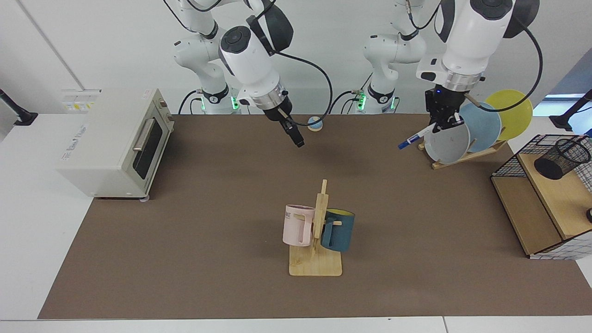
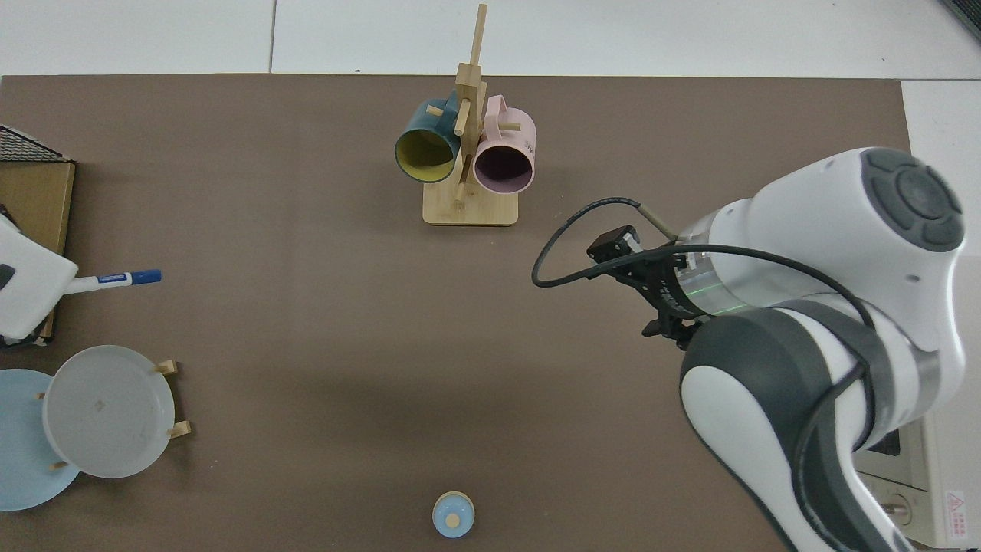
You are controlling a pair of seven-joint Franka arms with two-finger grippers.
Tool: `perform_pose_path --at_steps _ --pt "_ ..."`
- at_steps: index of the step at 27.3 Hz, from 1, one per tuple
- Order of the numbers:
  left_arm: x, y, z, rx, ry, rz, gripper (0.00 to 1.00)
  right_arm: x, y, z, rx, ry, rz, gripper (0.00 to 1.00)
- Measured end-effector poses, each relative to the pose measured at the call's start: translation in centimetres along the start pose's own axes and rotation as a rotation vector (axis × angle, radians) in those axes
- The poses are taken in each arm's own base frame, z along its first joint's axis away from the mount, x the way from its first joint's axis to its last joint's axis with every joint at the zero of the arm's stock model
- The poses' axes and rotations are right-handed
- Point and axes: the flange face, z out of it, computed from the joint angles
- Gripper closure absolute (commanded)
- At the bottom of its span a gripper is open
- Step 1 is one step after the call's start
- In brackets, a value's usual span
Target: Put markers into pen holder
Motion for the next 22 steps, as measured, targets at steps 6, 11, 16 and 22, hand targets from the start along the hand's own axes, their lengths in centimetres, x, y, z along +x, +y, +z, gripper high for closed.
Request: perform_pose_path --at_steps 6,11,16,22 --pt "-8.6 -2.8 2.1 0.056 -0.099 0.011 1.00 3.6 3.9 -3.4 -0.076 0.095 -0.278 0.00" --pt "-13.1 -4.1 2.7 0.104 -0.205 0.111 1.00 6.0 6.8 -6.2 -0.128 0.152 -0.504 0.00" --pt "-15.4 -5.7 2.9 0.140 -0.286 0.166 1.00 9.4 10.3 -8.4 -0.143 0.163 -0.674 0.00" --pt "-18.8 -8.7 4.1 0.218 -0.340 0.227 1.00 11.3 12.2 -9.2 -0.146 0.164 -0.717 0.00"
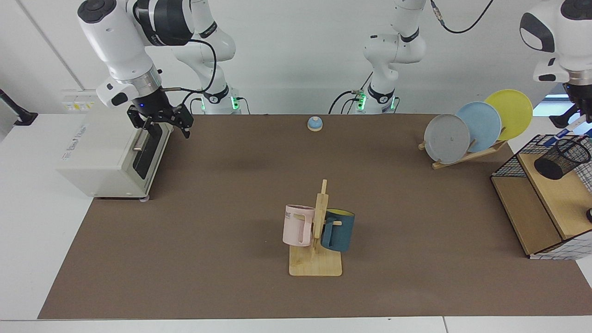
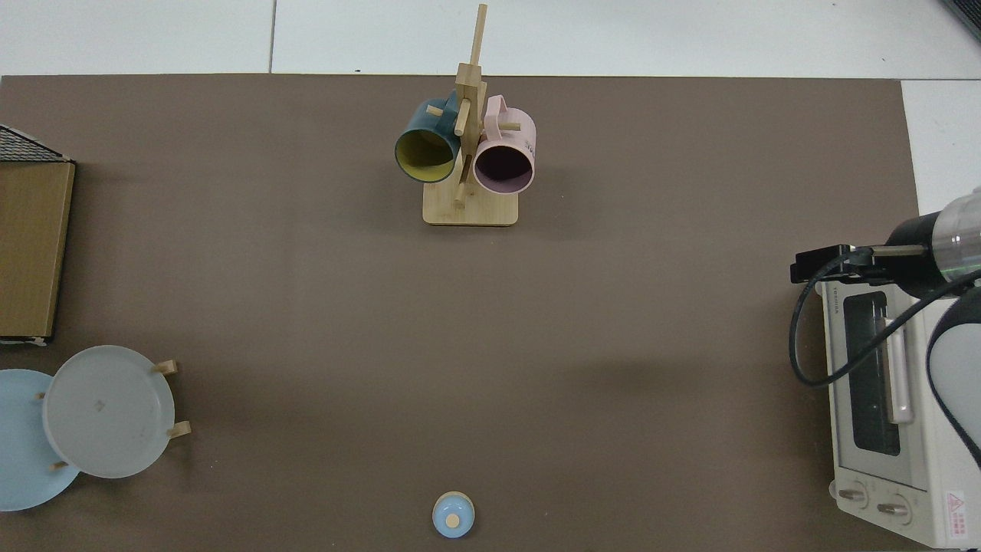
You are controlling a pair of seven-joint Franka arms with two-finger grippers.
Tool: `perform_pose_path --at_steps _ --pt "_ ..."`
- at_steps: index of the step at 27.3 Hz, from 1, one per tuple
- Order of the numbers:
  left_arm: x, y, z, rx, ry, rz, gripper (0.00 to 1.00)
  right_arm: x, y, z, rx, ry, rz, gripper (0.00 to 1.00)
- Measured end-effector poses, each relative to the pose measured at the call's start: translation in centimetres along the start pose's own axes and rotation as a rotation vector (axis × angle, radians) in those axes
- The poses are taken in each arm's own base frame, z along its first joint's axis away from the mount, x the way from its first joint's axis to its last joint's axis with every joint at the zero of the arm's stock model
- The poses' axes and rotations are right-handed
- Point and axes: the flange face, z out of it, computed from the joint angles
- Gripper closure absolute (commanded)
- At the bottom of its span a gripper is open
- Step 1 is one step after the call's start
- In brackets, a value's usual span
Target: Put markers into pen holder
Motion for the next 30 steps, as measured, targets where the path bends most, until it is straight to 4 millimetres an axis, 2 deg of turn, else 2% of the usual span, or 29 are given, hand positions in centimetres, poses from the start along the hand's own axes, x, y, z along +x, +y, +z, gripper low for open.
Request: perform_pose_path --at_steps 4,8,12,18,24,26,27,28,29,30 --pt "-1.7 -0.7 1.0 0.032 -0.045 0.037 1.00 0.0 -0.5 0.0 0.000 -0.001 -0.010 0.00" --pt "-2.2 -1.5 0.9 0.050 -0.134 0.114 1.00 -0.1 -0.9 0.0 0.000 0.001 -0.016 0.00" --pt "-2.0 -2.0 1.1 0.042 -0.184 0.154 1.00 -0.1 -0.9 -0.3 0.000 0.005 -0.015 0.00" --pt "-0.6 -2.8 3.9 -0.012 -0.209 0.201 1.00 -0.2 -0.8 -0.5 0.000 0.010 -0.012 0.00" --pt "0.1 -2.6 5.8 -0.086 -0.215 0.210 1.00 -0.2 -0.6 -0.6 0.000 0.011 -0.009 0.00" --pt "0.5 -2.7 6.3 -0.103 -0.225 0.212 0.90 -0.2 -0.3 -0.6 -0.001 0.011 -0.004 0.00" --pt "0.8 -2.8 6.6 -0.110 -0.229 0.211 0.79 -0.2 0.0 -0.6 -0.001 0.011 -0.001 0.00" --pt "1.1 -2.8 7.0 -0.119 -0.234 0.209 0.48 -0.1 0.2 -0.7 -0.001 0.011 0.003 0.00" --pt "1.4 -2.9 7.4 -0.127 -0.239 0.211 0.00 -0.1 0.5 -0.9 -0.001 0.014 0.006 0.00" --pt "1.6 -3.0 7.7 -0.135 -0.246 0.215 0.00 -0.1 0.6 -1.4 -0.002 0.017 0.009 0.00"
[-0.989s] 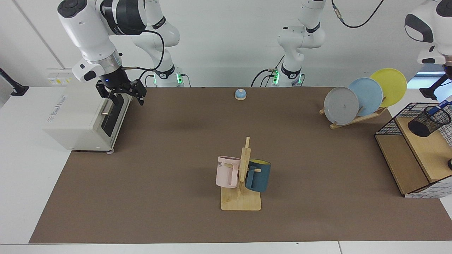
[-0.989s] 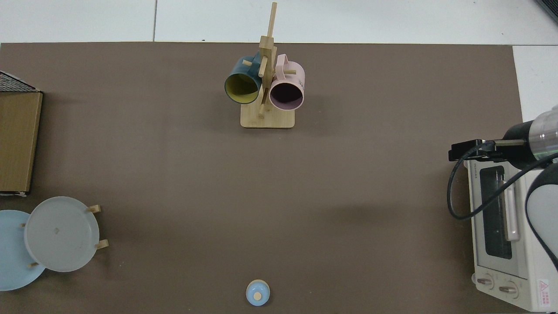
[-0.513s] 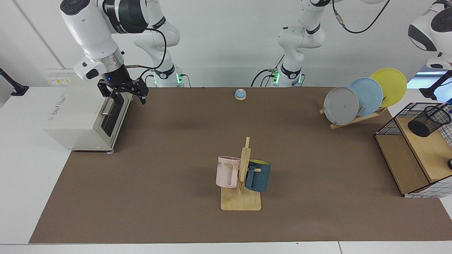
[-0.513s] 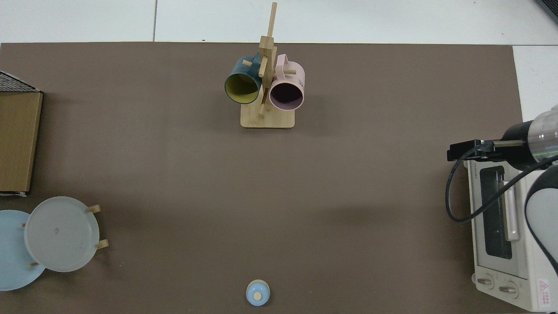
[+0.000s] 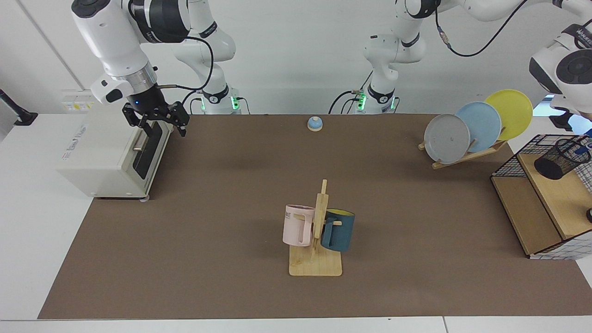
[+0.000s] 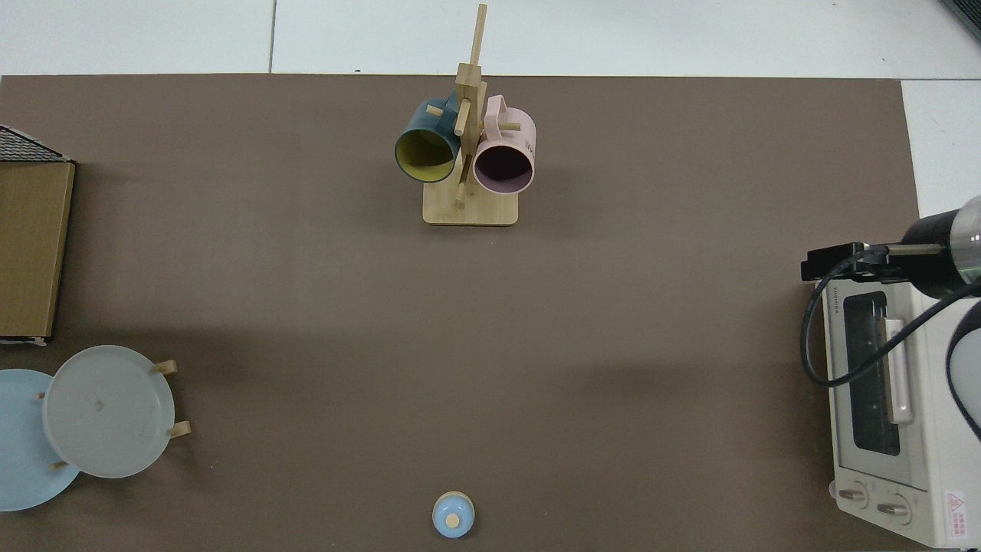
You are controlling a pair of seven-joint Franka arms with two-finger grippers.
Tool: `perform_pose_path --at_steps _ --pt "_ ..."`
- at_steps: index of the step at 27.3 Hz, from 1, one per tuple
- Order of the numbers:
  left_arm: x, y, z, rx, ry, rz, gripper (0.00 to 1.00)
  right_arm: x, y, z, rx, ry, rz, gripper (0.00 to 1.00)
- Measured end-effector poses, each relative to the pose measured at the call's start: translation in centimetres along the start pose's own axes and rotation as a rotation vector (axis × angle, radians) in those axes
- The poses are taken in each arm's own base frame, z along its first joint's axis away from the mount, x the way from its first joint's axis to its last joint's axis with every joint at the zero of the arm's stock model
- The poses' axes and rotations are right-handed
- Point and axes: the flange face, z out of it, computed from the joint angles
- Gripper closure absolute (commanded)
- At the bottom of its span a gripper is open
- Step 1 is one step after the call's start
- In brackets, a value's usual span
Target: Put markers into pen holder
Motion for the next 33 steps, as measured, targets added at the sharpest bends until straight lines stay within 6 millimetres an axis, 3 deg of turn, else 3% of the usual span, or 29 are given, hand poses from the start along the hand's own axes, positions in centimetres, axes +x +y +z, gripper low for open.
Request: perform_pose_path --at_steps 8,17,25,33 --pt "1.5 -0.5 0.3 -0.063 -0.017 0.006 0.00 -1.1 0.2 -4.4 -0.004 0.008 0.000 0.00" --pt "3.4 -2.4 -5.7 -0.026 -0.005 -0.008 0.00 -1.7 0.1 -5.4 -0.003 0.019 -0.003 0.00" --pt "7.7 -3.5 -9.3 -0.020 0.279 -0.183 0.00 -1.7 -0.3 -5.4 -0.003 0.019 -0.010 0.00" --pt "12.6 -2.9 -10.9 -0.121 0.574 -0.429 0.00 -1.8 -0.4 -5.3 -0.003 0.019 -0.012 0.00"
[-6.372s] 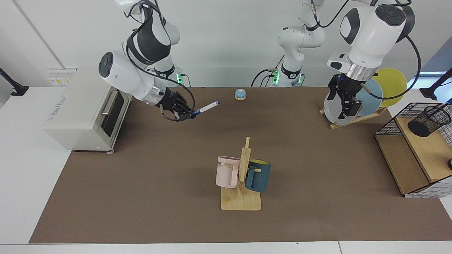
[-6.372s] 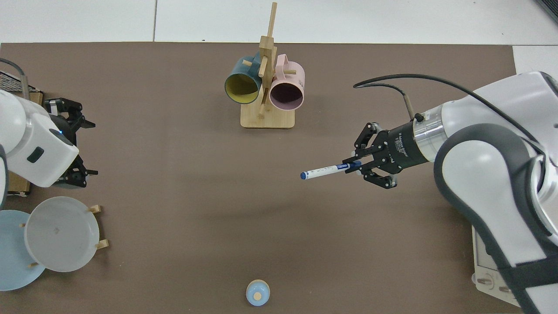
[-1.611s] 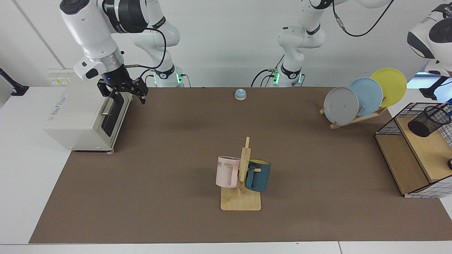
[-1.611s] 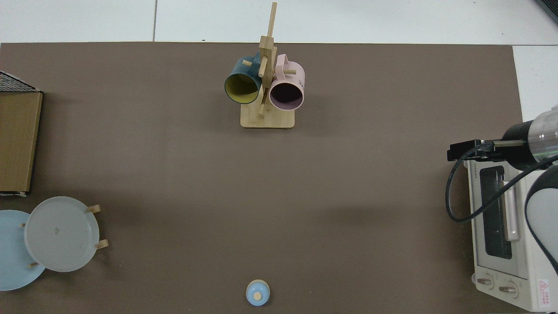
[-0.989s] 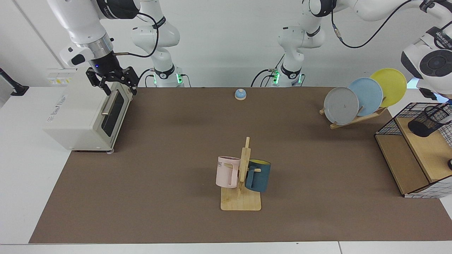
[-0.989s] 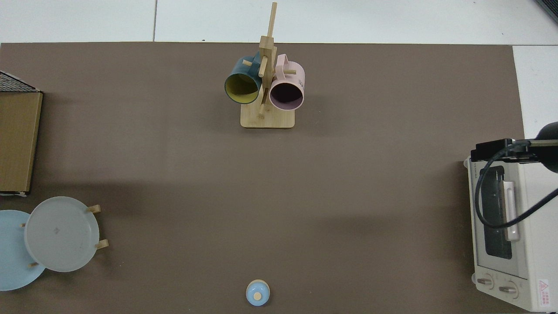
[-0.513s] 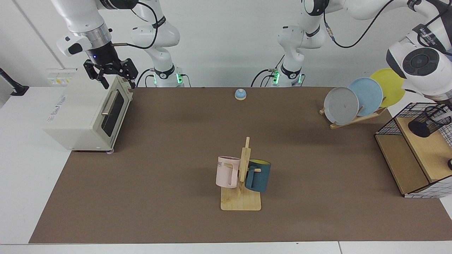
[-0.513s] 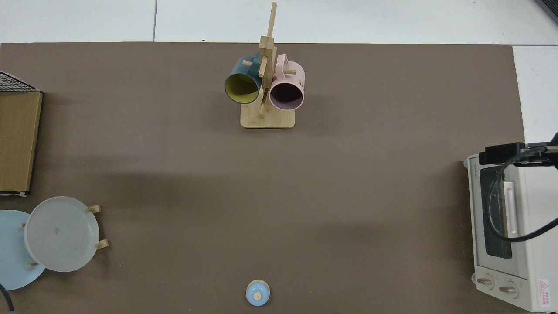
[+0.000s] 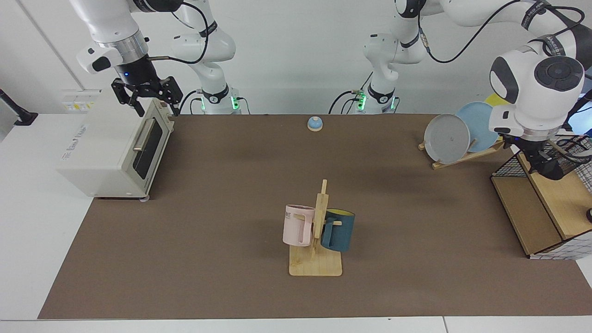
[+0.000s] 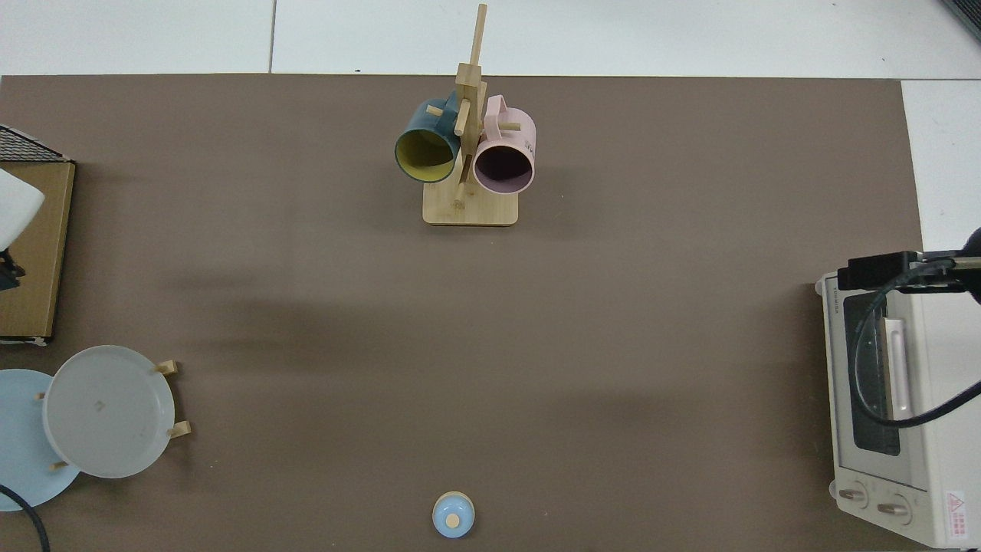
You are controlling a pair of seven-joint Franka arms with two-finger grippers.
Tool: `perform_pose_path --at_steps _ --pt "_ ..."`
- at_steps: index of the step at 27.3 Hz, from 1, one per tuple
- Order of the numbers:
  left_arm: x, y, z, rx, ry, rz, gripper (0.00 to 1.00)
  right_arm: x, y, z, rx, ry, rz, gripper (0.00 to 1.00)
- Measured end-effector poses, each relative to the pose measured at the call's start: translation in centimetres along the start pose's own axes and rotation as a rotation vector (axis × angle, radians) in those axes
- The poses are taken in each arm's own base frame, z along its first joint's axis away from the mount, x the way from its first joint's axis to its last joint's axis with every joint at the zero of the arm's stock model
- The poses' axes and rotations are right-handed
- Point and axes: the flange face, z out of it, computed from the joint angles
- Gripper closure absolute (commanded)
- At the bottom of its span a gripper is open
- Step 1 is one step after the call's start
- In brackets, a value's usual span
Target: Put markers into pen holder
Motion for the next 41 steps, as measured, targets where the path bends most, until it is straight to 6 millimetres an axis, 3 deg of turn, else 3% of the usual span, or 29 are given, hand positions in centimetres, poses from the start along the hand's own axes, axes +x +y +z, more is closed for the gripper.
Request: perform_pose_path --at_steps 11,16,22,28,34,41 --pt "10.4 5.1 -1.1 0.004 0.104 -0.310 0.00 0.0 0.0 0.0 0.000 0.000 0.000 0.00" --pt "12.5 6.1 -1.5 0.005 0.148 -0.446 0.00 0.0 0.0 0.0 0.000 0.000 0.000 0.00" --pt "11.9 6.2 -2.4 -0.051 0.214 -0.684 0.00 0.0 0.0 0.0 0.000 0.000 0.000 0.00" --pt "9.1 6.2 -4.6 -0.185 0.308 -0.873 0.00 0.0 0.0 0.0 0.000 0.000 0.000 0.00" --pt "5.5 5.6 -5.9 -0.213 0.320 -0.934 0.00 0.0 0.0 0.0 0.000 0.000 0.000 0.00" --pt "3.2 6.7 -9.5 -0.196 0.329 -0.938 0.00 0.0 0.0 0.0 0.000 0.000 0.000 0.00"
